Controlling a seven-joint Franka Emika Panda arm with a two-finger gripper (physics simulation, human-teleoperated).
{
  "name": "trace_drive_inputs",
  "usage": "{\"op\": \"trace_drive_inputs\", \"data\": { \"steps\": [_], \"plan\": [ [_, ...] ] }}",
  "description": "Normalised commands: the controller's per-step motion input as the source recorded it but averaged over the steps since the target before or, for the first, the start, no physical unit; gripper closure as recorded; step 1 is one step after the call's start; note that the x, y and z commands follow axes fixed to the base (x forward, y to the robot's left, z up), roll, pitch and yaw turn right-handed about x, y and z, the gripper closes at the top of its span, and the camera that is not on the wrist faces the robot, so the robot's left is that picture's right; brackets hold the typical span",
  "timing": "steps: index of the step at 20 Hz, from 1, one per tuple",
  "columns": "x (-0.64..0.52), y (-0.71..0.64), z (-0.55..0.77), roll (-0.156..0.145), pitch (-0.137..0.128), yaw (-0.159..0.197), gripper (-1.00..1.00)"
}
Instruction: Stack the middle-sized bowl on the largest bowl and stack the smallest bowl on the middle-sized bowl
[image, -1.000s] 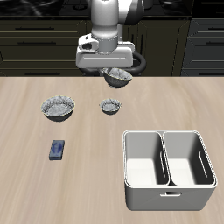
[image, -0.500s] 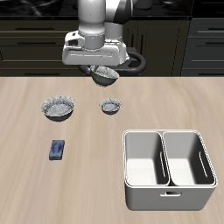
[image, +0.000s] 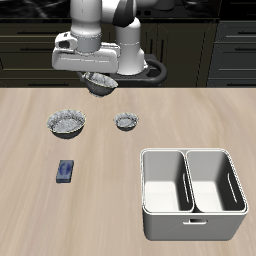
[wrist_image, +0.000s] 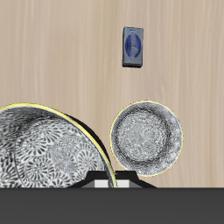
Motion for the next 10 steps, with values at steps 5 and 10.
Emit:
{"op": "trace_drive_inputs", "data": {
  "steps": [5, 10],
  "plan": [
    [0.02, -0.41, -0.01, -0.06, 0.001, -0.007, 1.0],
    [-0.03, -0.25, 0.04, -0.019, 0.004, -0.017, 1.0]
  ]
}}
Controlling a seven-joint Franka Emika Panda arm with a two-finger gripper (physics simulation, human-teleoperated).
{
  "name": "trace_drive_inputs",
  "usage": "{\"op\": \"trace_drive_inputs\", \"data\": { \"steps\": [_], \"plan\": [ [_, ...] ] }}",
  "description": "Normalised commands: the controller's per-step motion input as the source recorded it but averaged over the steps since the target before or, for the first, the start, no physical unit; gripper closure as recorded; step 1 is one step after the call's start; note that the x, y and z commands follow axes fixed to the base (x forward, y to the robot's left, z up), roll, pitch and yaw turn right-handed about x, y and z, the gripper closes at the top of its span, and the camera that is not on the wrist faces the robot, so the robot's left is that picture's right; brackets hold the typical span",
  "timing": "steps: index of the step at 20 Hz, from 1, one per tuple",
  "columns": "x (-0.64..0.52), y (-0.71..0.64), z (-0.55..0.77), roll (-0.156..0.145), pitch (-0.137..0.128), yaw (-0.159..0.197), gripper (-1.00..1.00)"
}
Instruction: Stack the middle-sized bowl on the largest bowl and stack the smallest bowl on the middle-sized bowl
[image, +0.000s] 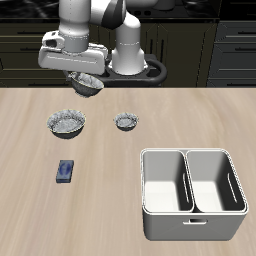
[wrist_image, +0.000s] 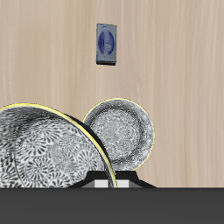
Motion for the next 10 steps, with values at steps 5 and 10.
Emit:
{"op": "trace_drive_inputs", "data": {
  "steps": [5, 10],
  "plan": [
    [-0.04, -0.22, 0.08, -0.012, -0.011, -0.01, 1.0],
    [0.0, -0.33, 0.06, -0.029, -0.01, -0.034, 1.0]
  ]
}}
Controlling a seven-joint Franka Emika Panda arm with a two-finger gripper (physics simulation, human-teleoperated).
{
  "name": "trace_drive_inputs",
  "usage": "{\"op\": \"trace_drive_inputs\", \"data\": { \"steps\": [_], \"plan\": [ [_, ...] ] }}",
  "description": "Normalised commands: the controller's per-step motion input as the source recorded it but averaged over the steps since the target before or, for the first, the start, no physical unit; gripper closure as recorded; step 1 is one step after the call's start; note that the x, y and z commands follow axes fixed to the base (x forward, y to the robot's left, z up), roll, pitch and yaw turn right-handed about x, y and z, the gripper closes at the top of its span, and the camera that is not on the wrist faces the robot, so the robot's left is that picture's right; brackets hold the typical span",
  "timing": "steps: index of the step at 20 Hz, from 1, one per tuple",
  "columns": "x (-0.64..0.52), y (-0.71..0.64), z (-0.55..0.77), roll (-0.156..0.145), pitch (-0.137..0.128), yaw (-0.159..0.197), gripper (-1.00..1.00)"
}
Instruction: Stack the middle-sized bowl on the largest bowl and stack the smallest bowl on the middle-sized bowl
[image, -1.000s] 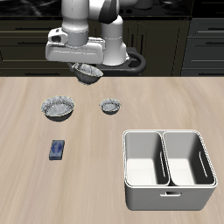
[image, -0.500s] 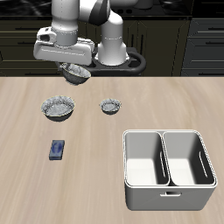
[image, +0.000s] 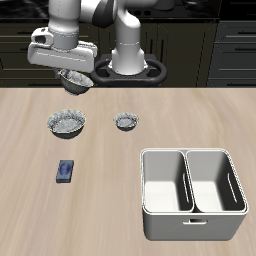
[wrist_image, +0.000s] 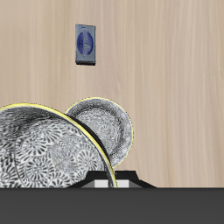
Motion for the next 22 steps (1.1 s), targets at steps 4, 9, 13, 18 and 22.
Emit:
{"op": "trace_drive_inputs", "data": {
  "steps": [4, 9, 13, 18, 22],
  "plan": [
    [0.0, -0.1, -0.02, -0.004, 0.0, -0.016, 1.0],
    [0.04, -0.14, 0.11, 0.091, 0.001, -0.011, 1.0],
    [0.01, -0.09, 0.1, 0.082, -0.04, 0.049, 1.0],
    [0.07, -0.02, -0.07, 0.034, 0.015, 0.074, 1.0],
    [0.03, 0.08, -0.08, 0.072, 0.012, 0.03, 1.0]
  ]
}}
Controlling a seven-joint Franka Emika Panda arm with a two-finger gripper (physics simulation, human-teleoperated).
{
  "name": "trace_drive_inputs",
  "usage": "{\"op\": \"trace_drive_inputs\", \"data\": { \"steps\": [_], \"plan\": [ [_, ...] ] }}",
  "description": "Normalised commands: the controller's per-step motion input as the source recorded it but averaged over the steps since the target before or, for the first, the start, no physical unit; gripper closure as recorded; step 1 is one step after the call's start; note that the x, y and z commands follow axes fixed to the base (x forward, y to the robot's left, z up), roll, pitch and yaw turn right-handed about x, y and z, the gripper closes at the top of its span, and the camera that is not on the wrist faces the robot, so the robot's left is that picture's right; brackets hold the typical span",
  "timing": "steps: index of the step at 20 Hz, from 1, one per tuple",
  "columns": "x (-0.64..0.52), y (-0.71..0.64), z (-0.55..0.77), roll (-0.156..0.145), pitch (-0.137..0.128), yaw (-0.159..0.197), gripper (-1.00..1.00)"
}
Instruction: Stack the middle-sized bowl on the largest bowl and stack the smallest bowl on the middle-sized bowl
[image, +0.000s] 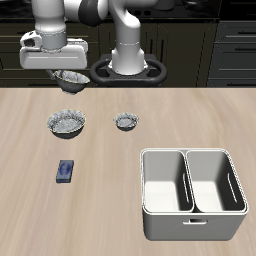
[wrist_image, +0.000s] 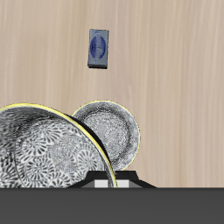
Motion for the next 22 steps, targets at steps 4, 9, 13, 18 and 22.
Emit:
{"op": "trace_drive_inputs", "data": {
  "steps": [4, 9, 13, 18, 22],
  "plan": [
    [0.0, 0.0, 0.06, 0.017, -0.012, -0.004, 1.0],
    [0.03, -0.04, -0.02, -0.001, 0.005, -0.013, 1.0],
    [0.04, -0.09, -0.1, -0.018, 0.016, -0.015, 1.0],
    [0.03, -0.06, -0.27, -0.007, 0.042, -0.001, 1.0],
    [0.04, -0.09, -0.27, -0.019, 0.024, -0.007, 1.0]
  ]
}}
